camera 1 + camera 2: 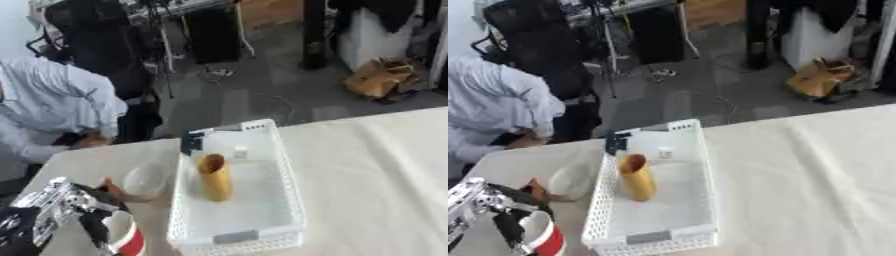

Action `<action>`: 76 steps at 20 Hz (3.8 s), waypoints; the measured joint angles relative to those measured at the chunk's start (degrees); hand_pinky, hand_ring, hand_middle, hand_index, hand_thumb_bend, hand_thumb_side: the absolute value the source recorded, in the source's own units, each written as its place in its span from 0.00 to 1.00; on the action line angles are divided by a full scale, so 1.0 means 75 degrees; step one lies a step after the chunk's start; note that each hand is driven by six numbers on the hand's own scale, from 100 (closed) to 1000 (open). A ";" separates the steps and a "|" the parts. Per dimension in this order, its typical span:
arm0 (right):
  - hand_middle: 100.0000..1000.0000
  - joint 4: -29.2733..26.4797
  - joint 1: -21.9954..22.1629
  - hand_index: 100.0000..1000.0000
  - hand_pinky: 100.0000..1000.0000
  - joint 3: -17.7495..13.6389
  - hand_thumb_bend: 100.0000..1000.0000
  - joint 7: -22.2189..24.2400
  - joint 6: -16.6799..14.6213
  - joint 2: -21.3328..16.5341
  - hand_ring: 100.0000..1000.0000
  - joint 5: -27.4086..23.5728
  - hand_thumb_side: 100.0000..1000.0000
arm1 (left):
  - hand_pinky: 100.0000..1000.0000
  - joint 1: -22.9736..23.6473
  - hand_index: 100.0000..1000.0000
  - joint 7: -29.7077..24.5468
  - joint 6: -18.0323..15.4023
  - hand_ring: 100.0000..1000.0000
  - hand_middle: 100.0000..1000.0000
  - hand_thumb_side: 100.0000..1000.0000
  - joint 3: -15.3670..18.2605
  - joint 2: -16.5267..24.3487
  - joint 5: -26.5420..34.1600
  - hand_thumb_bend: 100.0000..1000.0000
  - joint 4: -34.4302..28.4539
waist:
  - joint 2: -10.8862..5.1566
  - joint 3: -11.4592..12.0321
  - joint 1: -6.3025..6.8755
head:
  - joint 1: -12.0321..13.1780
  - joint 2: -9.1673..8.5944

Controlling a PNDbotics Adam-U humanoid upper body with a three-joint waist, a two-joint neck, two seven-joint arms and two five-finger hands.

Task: Pick up objects on the table and place them in the box.

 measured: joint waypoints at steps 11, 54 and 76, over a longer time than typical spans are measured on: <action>0.39 0.0000 0.0001 0.42 0.58 0.0000 0.00 -0.0021 0.0042 0.0000 0.56 -0.0004 0.71 | 0.45 0.0022 0.84 -0.0233 0.0239 0.55 0.66 0.76 -0.0010 -0.0026 0.0711 0.71 -0.0296 | 0.0000 -0.0004 -0.0009 | -0.0024 -0.0028; 0.39 0.0000 0.0000 0.41 0.58 0.0000 0.00 -0.0181 0.0206 0.0000 0.57 -0.0058 0.67 | 0.11 0.0149 0.48 -0.0359 0.0569 0.27 0.32 0.83 0.0227 -0.0266 0.0597 0.00 -0.0536 | 0.0000 -0.0019 -0.0013 | -0.0030 -0.0104; 0.39 0.0000 0.0002 0.41 0.59 0.0000 0.00 -0.0228 0.0205 -0.0009 0.57 -0.0071 0.66 | 0.03 0.0085 0.44 -0.0369 0.0702 0.20 0.22 0.74 0.0651 -0.0022 0.0470 0.00 -0.0866 | -0.0051 0.0007 -0.0041 | -0.0036 -0.0105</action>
